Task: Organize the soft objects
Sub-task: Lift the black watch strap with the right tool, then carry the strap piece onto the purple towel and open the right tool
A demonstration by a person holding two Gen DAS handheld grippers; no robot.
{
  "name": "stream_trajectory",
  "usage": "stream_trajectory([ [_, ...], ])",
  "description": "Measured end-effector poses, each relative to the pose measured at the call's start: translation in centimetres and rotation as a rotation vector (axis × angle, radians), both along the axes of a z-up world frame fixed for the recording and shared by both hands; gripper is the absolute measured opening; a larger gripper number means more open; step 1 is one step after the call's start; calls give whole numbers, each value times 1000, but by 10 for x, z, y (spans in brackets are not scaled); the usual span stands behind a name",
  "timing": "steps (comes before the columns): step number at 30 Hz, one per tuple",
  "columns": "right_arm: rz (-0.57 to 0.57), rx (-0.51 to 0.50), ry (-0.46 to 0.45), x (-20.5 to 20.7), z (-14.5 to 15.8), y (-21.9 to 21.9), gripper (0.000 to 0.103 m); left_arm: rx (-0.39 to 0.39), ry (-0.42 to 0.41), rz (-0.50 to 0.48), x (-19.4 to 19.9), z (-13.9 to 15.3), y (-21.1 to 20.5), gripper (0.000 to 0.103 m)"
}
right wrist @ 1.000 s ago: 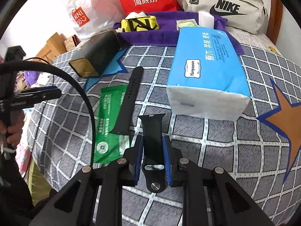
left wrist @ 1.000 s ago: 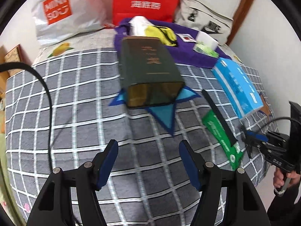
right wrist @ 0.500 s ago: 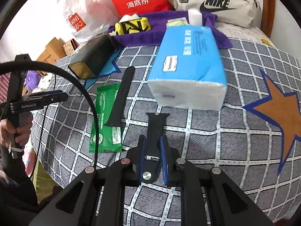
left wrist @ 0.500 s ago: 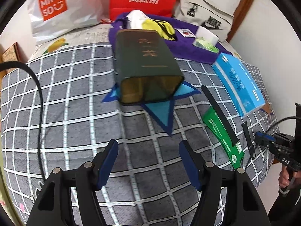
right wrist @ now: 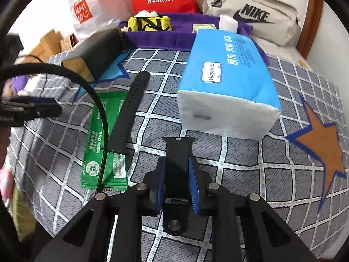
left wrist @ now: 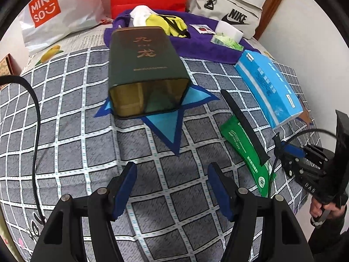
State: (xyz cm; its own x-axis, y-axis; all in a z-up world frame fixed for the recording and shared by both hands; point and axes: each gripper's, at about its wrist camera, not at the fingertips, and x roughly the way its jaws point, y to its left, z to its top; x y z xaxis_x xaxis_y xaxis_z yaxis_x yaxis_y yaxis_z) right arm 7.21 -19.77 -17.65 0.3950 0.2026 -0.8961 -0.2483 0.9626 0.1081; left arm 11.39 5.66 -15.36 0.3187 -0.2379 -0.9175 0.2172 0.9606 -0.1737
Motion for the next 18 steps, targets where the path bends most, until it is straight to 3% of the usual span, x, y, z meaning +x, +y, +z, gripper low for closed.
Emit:
stream_trajectory([
  [6,-22,108,36,-3,16,-19,21,-10,11,-58,-5,-4,-17,65],
  [13,32,160,-44,-1,65,-18,21,-21,32,-86,-1,-8,-31,65],
  [18,27,120,-118,25,87,-25,21,-34,6,-66,6,2,-31,65],
])
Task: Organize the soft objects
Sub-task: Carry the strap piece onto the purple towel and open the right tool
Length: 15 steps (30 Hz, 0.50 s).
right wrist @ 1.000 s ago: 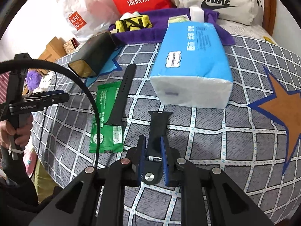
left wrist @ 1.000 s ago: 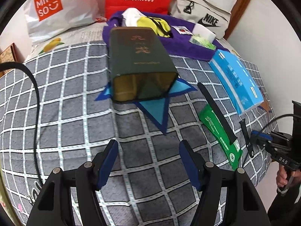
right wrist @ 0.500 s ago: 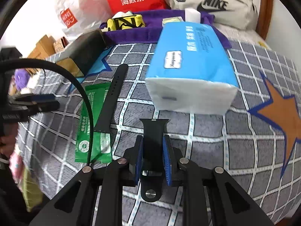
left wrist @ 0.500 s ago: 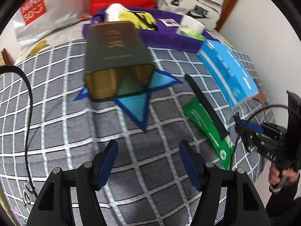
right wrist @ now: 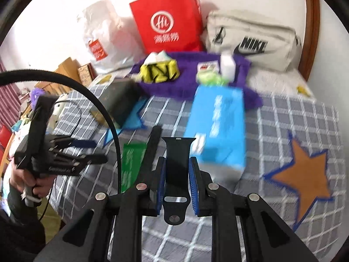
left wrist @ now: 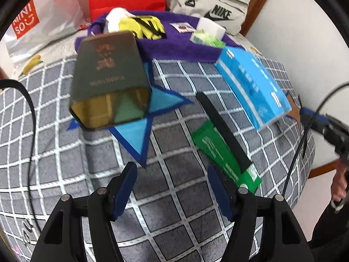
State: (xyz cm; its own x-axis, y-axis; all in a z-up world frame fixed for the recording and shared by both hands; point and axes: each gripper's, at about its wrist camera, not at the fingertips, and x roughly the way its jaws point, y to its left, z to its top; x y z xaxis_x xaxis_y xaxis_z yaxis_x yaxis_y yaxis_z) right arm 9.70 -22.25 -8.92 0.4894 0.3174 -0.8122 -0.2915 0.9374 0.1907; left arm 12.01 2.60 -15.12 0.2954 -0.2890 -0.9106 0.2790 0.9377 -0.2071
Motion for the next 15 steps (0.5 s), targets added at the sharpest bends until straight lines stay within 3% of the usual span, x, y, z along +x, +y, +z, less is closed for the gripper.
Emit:
stream_trajectory([
  [7,-20,-16,-72,59,21,-12,21,15,-47,52,12,19,17,65],
  [15,9,5,-63,150,23,-13,21,32,-50,100,26,21,31,65],
])
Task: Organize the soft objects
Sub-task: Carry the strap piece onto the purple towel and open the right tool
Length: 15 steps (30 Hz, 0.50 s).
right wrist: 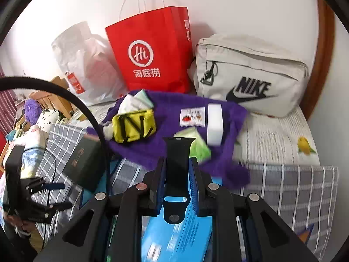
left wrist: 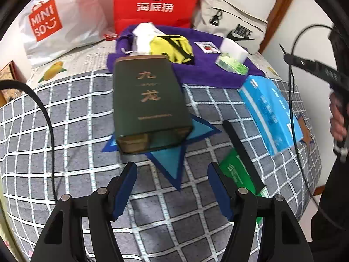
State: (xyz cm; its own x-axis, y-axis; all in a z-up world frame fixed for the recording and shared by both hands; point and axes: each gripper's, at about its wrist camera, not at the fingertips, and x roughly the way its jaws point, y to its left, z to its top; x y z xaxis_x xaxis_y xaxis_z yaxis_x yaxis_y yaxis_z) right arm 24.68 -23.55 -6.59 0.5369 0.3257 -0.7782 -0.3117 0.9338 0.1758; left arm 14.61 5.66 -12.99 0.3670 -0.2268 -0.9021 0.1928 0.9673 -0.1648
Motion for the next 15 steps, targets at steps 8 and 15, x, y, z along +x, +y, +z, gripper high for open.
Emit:
stream_trajectory([
  [8,7,-29,97,78,-40,12,21,9,9,25,9,-3,9,65],
  [15,7,-75,165,106,-73,18,21,12,18,20,14,-6,14,65],
])
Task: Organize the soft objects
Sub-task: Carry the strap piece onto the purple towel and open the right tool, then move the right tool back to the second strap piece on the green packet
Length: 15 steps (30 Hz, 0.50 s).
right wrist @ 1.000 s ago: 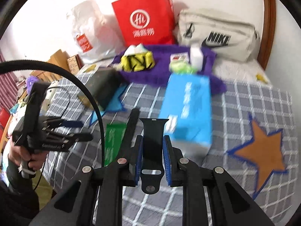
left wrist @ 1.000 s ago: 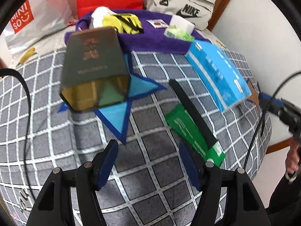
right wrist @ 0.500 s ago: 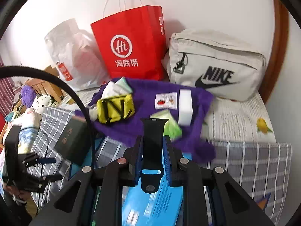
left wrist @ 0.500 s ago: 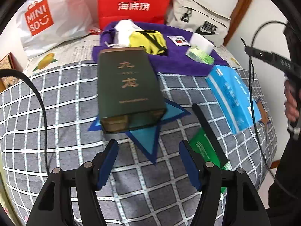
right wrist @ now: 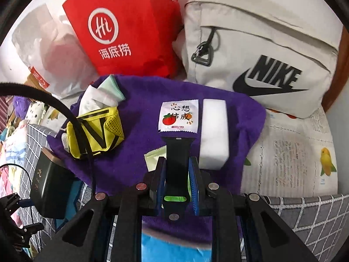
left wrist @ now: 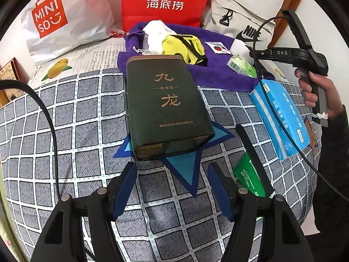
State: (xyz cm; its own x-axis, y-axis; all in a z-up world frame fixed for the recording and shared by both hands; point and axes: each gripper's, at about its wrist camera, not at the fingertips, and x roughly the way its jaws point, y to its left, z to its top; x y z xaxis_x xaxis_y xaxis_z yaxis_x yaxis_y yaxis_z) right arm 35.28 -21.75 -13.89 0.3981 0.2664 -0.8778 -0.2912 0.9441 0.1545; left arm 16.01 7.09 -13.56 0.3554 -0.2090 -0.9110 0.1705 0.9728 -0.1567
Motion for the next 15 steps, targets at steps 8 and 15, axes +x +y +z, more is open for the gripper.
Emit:
stream_trajectory([
  [8,-6,-65,52,8,-21,5,22,-19,4,-5,3,-2,2,65],
  [15,10,-43,41,-4,-9,4,44,-15,15,-24,0,-2,-4,66],
])
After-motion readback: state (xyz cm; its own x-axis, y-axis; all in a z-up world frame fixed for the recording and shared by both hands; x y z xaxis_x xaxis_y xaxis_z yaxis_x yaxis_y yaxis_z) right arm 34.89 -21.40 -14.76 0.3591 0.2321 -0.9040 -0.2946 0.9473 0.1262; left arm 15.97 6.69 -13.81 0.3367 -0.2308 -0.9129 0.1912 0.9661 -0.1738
